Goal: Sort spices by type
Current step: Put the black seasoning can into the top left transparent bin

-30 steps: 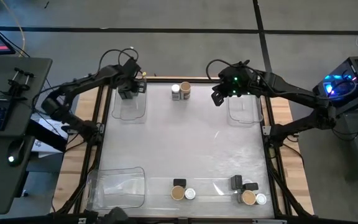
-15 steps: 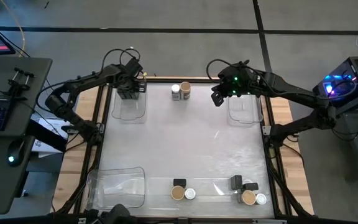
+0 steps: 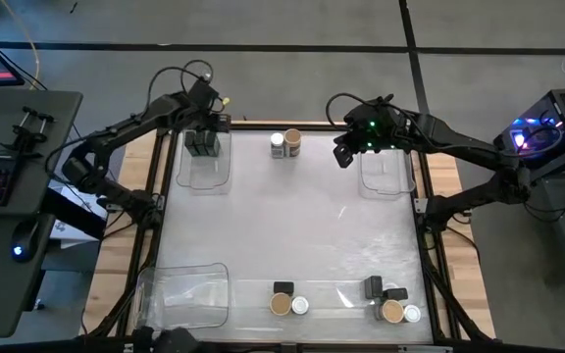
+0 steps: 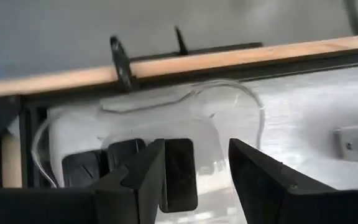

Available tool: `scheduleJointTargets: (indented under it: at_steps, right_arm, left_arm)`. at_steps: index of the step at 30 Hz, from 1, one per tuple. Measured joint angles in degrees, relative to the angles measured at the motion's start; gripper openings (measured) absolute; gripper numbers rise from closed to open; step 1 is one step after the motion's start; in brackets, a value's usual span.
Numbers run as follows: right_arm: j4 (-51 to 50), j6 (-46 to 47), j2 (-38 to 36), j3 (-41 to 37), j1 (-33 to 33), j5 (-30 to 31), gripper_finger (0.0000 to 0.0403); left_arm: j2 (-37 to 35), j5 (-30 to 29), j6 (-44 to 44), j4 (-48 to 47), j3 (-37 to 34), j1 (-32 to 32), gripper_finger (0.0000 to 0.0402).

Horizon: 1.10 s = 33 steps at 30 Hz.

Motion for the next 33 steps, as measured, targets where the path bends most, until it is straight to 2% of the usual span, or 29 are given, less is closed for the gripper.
scheduleJointTargets:
  at_steps: [2,5,7,10,14,23,33]
  right_arm:
    - [0.0,0.2,0.0,0.0,0.0,-0.2,0.0000]
    - [0.0,0.2,0.0,0.0,0.0,-0.3,0.0000]
    - [0.0,0.2,0.0,0.0,0.0,-0.3,0.0000]
    - [0.0,0.2,0.0,0.0,0.0,-0.3,0.0000]
    - [0.1,0.2,0.0,0.0,0.0,-0.3,0.0000]
    - [1.0,1.3,0.0,0.0,0.0,-0.3,0.0000]
    - [1.1,1.5,0.0,0.0,0.0,-0.3,0.0000]
  left_arm:
    - [-0.7,0.5,2.0,-1.4,0.2,-1.5,0.0128]
    - [-0.6,1.0,2.7,-5.2,-1.0,-4.6,0.0038]
    - [-0.4,1.4,2.6,-5.0,-3.0,-6.9,0.0014]
    - [-0.5,2.0,2.8,-6.0,-5.7,-10.2,0.0004]
    - [-0.5,-1.0,4.0,-7.2,-7.4,-11.7,0.0001]
    - [2.9,-0.8,10.4,-4.1,-8.6,-6.7,0.0000]
    - [3.3,1.1,12.3,-0.3,-8.6,-4.6,0.0000]
